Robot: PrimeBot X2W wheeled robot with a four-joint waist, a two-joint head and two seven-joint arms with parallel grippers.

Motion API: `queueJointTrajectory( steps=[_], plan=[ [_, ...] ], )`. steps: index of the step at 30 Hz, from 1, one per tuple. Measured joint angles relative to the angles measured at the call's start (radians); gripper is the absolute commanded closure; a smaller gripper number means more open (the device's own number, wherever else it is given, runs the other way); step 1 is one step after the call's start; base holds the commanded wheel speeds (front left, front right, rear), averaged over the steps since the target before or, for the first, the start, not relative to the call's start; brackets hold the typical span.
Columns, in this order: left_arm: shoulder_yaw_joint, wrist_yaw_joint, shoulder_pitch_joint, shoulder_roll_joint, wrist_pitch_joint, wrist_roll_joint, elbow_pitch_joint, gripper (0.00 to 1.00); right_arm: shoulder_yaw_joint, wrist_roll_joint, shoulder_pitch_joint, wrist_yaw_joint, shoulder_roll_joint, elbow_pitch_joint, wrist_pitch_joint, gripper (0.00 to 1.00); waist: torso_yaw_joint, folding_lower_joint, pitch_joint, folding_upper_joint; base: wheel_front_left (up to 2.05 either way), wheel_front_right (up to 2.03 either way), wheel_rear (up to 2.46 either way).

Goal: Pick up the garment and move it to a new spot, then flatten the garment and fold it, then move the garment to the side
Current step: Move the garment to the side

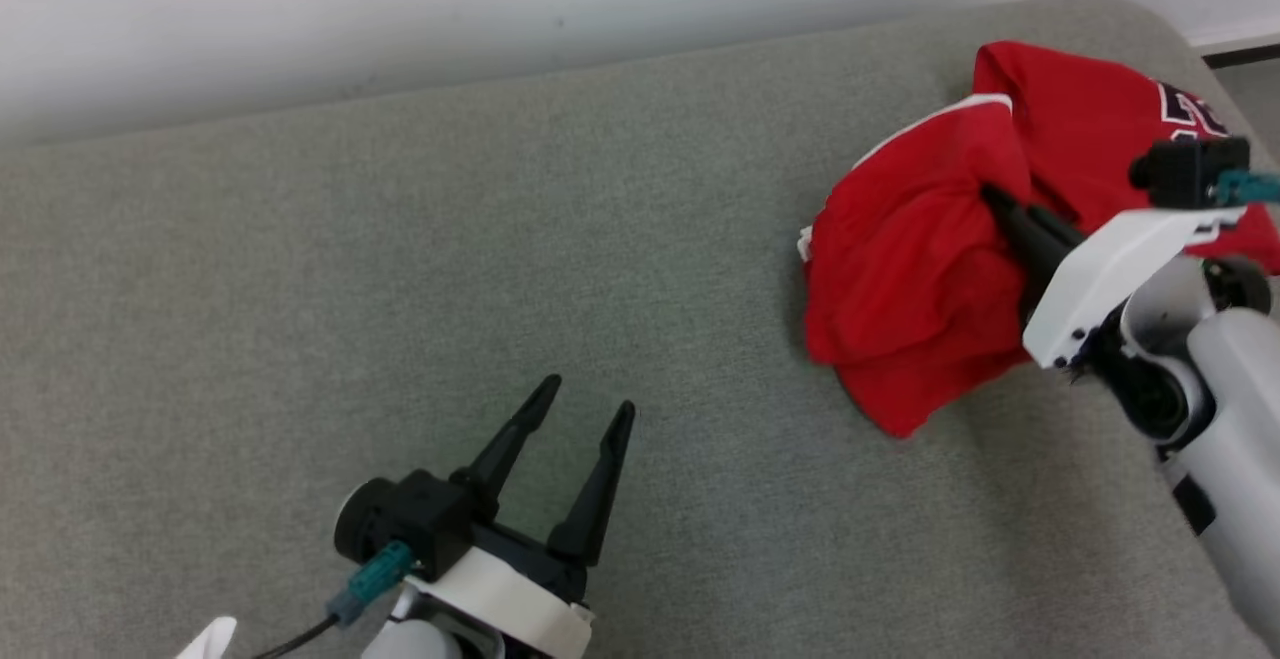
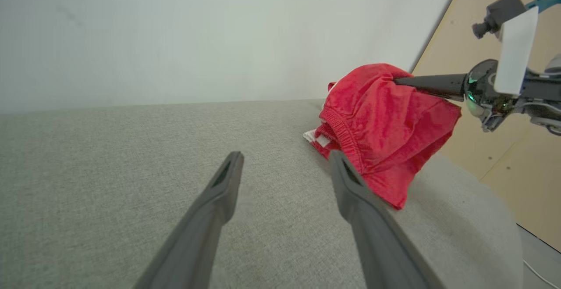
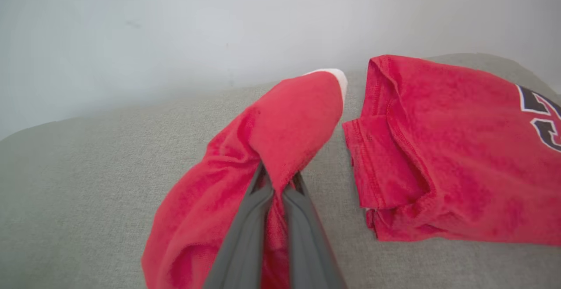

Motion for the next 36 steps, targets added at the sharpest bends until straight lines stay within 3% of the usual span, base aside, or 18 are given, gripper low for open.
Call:
queueJointTrajectory(
  steps=[10, 20, 25, 30, 31, 33, 34, 35, 36],
  plan=[
    [-0.012, 0.000, -0.069, 0.055, 0.000, -0.009, -0.008, 0.00, 0.111, 0.026, -0.222, 0.000, -0.227, -0.055, 0.093, 1.00, 0.055, 0.0001, 0.178, 0.0000, 0.00, 0.00, 0.00],
    [-0.001, 0.000, -0.074, 0.061, -0.002, -0.012, -0.035, 0.00, 0.142, 0.043, -0.294, 0.000, -0.465, -0.106, 0.221, 1.00, 0.079, 0.0000, 0.246, 0.0000, 0.00, 0.00, 0.00],
    [0.004, 0.000, -0.076, 0.069, -0.003, -0.010, -0.048, 0.00, 0.146, 0.005, -0.293, 0.000, -0.522, -0.094, 0.210, 1.00, 0.068, -0.0002, 0.266, 0.0000, 0.00, 0.00, 0.00],
    [0.000, 0.001, -0.095, 0.077, -0.007, -0.009, -0.061, 0.00, 0.127, -0.050, -0.289, 0.000, -0.522, 0.010, 0.124, 0.97, 0.065, -0.0003, 0.297, 0.0000, 0.00, 0.00, 0.00],
    [-0.002, 0.001, -0.101, 0.077, -0.007, -0.009, -0.064, 0.00, 0.119, -0.054, -0.289, 0.000, -0.518, 0.031, 0.110, 0.93, 0.067, -0.0003, 0.303, 0.0000, 0.00, 0.00, 0.00],
    [-0.002, 0.000, -0.106, 0.078, -0.007, -0.009, -0.075, 0.00, 0.116, -0.072, -0.288, 0.000, -0.510, 0.068, 0.082, 0.67, 0.074, -0.0003, 0.317, 0.0000, 0.00, 0.00, 0.00],
    [-0.002, 0.000, -0.109, 0.079, -0.007, -0.009, -0.079, 0.00, 0.116, -0.087, -0.288, 0.000, -0.509, 0.086, 0.065, 0.64, 0.077, -0.0003, 0.325, 0.0000, 0.00, 0.00, 0.00],
    [-0.002, 0.000, -0.112, 0.079, -0.007, -0.009, -0.084, 0.00, 0.113, -0.104, -0.288, 0.000, -0.507, 0.106, 0.049, 0.52, 0.081, -0.0003, 0.332, 0.0000, 0.00, 0.00, 0.00],
    [-0.003, 0.000, -0.115, 0.079, -0.008, -0.009, -0.088, 0.00, 0.105, -0.117, -0.289, 0.000, -0.504, 0.134, 0.036, 0.00, 0.085, -0.0003, 0.339, 0.0000, 0.00, 0.00, 0.00]
  ],
)
